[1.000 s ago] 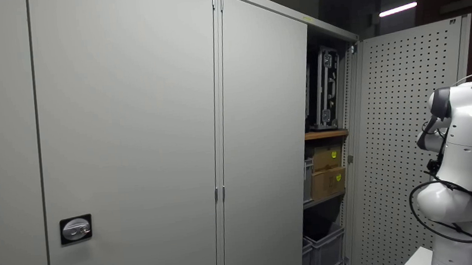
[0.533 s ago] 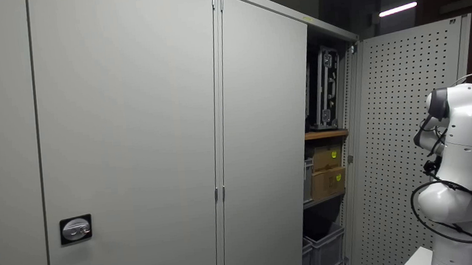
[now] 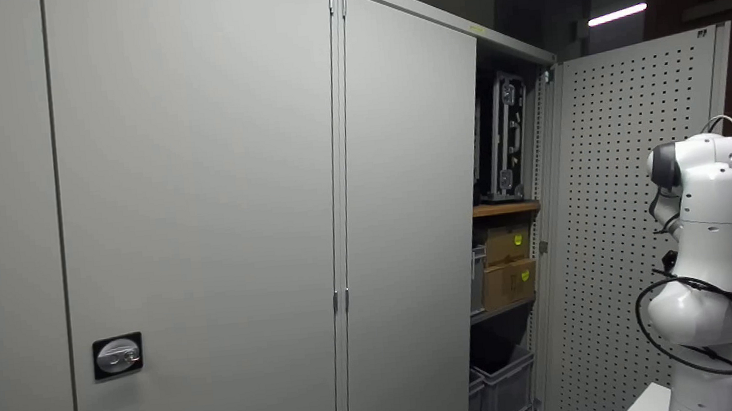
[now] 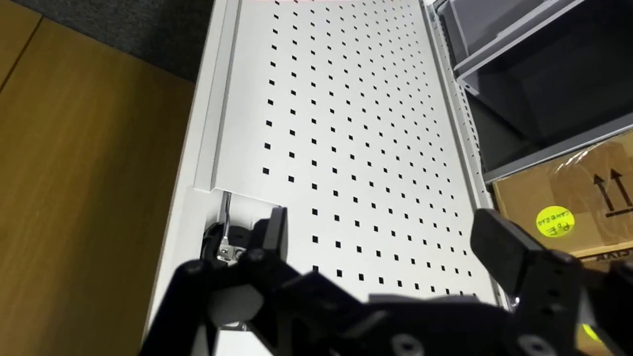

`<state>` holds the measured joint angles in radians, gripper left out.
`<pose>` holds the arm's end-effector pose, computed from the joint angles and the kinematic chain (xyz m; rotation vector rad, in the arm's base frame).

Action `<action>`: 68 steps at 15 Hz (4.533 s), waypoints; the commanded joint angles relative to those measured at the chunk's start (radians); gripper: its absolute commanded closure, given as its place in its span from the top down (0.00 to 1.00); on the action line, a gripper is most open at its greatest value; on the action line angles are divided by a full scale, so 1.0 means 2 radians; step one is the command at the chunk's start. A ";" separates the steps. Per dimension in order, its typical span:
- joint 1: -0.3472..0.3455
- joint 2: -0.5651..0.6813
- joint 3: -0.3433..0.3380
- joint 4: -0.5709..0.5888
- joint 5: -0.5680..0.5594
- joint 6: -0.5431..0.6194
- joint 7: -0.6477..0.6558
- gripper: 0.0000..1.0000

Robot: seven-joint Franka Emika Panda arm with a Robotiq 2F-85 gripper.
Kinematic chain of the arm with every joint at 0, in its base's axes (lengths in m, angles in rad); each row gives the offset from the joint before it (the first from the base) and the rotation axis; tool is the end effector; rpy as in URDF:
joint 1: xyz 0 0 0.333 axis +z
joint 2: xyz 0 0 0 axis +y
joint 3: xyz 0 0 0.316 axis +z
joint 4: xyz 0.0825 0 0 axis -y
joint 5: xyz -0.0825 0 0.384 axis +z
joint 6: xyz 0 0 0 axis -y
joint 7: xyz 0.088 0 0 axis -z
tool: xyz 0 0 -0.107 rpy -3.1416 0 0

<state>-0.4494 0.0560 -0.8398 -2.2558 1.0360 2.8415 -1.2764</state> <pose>0.1124 -0.5409 0.3908 2.3949 -1.1864 0.8858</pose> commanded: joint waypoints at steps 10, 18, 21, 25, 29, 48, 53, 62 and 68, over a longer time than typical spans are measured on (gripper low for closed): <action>-0.157 0.207 0.069 0.194 0.192 -0.147 -0.149 1.00; -0.276 0.232 0.153 0.262 0.163 -0.154 -0.167 1.00; -0.316 0.241 0.183 0.296 0.146 -0.164 -0.157 1.00; -0.358 0.252 0.219 0.335 0.124 -0.190 -0.146 1.00; -0.386 0.266 0.248 0.367 0.107 -0.216 -0.149 1.00; -0.465 0.329 0.311 0.484 0.071 -0.271 -0.139 1.00; -0.480 0.353 0.322 0.521 0.060 -0.297 -0.134 1.00; -0.501 0.401 0.348 0.597 0.032 -0.309 -0.100 1.00; -0.510 0.410 0.373 0.618 0.017 -0.335 -0.089 1.00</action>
<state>-1.4403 0.8578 -0.1324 -1.0752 1.1003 2.2290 -1.4843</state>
